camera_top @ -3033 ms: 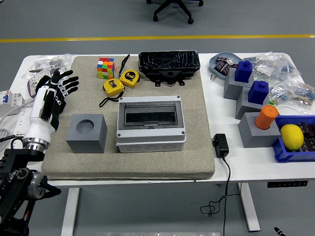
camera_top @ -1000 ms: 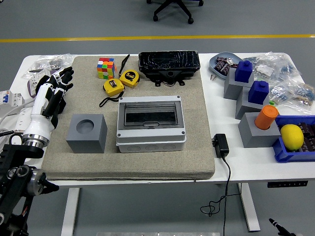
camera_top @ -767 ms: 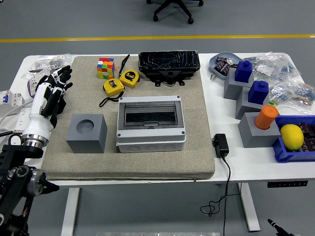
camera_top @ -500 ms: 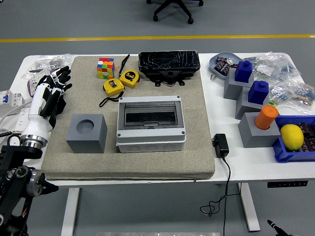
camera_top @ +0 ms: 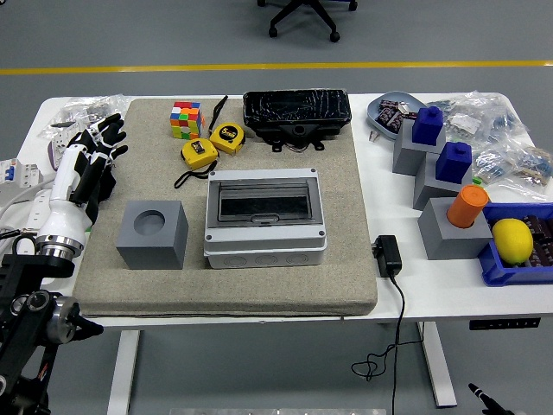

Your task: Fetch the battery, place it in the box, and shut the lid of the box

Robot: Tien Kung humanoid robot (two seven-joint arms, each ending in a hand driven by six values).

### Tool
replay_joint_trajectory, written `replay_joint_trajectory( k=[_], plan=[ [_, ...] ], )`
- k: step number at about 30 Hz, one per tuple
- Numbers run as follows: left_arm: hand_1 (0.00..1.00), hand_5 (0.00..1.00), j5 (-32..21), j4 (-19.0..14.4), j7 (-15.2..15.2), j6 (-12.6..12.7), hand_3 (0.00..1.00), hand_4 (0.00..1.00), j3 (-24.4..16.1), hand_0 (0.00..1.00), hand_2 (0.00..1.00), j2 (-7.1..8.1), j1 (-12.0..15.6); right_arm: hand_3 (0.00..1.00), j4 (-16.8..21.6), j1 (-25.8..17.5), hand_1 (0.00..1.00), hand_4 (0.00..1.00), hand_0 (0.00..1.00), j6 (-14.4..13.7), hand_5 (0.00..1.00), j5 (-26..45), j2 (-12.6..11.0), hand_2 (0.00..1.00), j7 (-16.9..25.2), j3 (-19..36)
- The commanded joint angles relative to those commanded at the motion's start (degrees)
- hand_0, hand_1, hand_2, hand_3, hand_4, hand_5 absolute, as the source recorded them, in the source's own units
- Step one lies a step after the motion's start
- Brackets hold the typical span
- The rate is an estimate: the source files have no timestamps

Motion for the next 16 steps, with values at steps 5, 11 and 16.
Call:
replay_joint_trajectory(
  k=[5,11,16],
  plan=[
    [0.824,0.791,0.0,0.0,-0.1,0.0,0.796,0.998,0.0,0.766,0.832,-0.01,0.0,0.741,0.0,0.0,0.766,0.998,0.811,0.0,0.774,-0.2,0.0,0.726,0.0,0.1],
    [0.819,0.774,0.0,0.0,-0.2,-0.1,0.794,0.998,0.1,0.761,0.831,-0.01,-0.1,0.741,0.0,0.0,0.766,0.998,0.81,0.0,0.776,-0.3,-0.1,0.725,-0.1,0.0],
    [0.819,0.774,0.1,0.0,-0.3,-0.1,0.794,0.998,0.1,0.761,0.831,-0.03,0.0,0.741,0.0,0.0,0.766,0.998,0.81,0.0,0.776,-0.3,-0.1,0.725,-0.1,0.1]
  ],
)
